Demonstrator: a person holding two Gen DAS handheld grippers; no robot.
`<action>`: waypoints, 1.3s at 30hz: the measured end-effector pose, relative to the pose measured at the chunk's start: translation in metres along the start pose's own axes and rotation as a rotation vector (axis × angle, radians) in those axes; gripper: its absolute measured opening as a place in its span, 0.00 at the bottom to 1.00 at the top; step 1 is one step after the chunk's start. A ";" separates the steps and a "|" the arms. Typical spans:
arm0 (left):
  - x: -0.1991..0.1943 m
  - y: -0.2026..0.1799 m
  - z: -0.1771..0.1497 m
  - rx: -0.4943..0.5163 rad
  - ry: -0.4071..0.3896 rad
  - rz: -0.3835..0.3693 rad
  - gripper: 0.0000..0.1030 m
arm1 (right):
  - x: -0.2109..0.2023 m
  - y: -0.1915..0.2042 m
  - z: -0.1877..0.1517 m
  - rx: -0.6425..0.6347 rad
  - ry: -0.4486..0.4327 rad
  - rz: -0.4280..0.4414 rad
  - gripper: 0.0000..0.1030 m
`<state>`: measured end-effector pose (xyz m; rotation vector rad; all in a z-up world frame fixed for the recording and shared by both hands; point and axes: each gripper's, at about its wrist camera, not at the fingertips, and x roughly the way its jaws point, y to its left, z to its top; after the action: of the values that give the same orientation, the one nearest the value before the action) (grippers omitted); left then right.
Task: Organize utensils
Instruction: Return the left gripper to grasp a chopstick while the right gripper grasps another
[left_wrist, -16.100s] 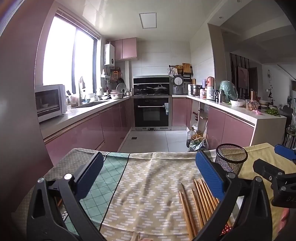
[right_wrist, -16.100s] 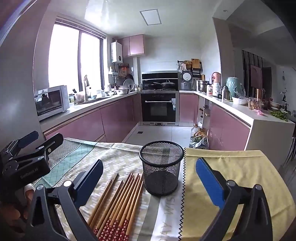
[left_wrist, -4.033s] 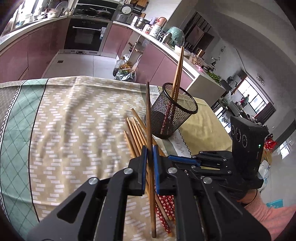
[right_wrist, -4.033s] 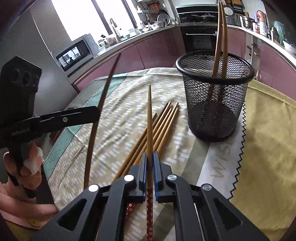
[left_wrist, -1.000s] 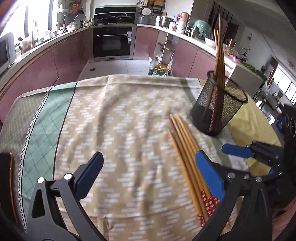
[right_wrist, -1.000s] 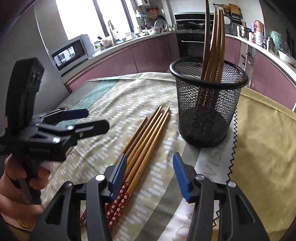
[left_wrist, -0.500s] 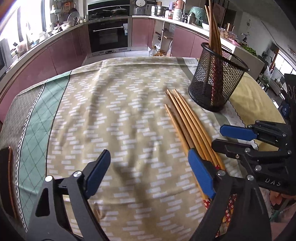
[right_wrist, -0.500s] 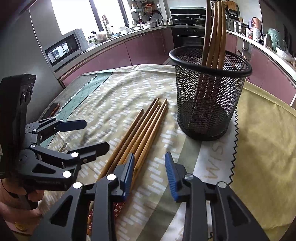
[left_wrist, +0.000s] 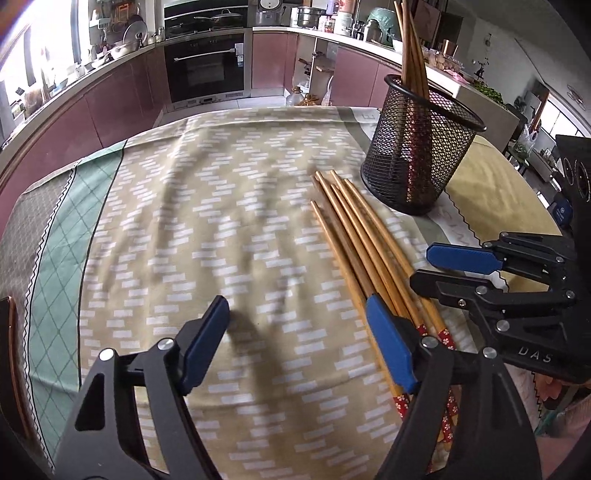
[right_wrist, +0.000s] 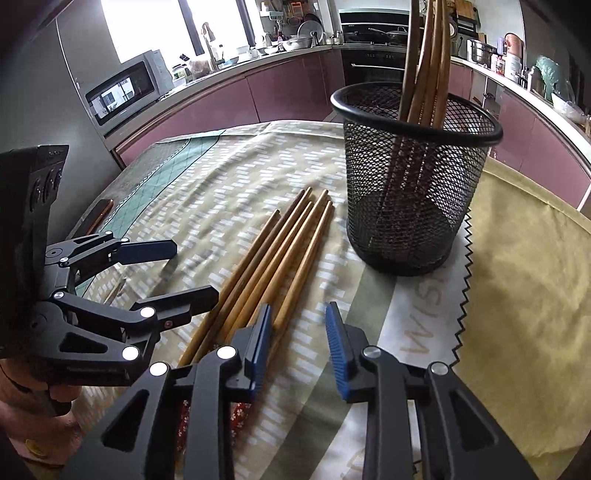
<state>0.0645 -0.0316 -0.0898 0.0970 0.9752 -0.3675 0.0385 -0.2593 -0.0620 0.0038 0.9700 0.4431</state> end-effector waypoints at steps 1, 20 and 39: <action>0.001 -0.001 0.000 0.003 0.001 0.001 0.73 | -0.001 -0.001 -0.001 0.000 -0.001 -0.002 0.27; 0.011 -0.008 0.013 0.029 0.035 -0.029 0.62 | -0.001 -0.003 -0.002 0.005 0.001 -0.002 0.27; 0.013 0.008 0.014 -0.014 0.036 -0.056 0.11 | 0.011 -0.003 0.009 0.008 0.017 -0.022 0.10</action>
<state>0.0852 -0.0307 -0.0935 0.0637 1.0176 -0.4114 0.0520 -0.2568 -0.0659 -0.0036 0.9875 0.4199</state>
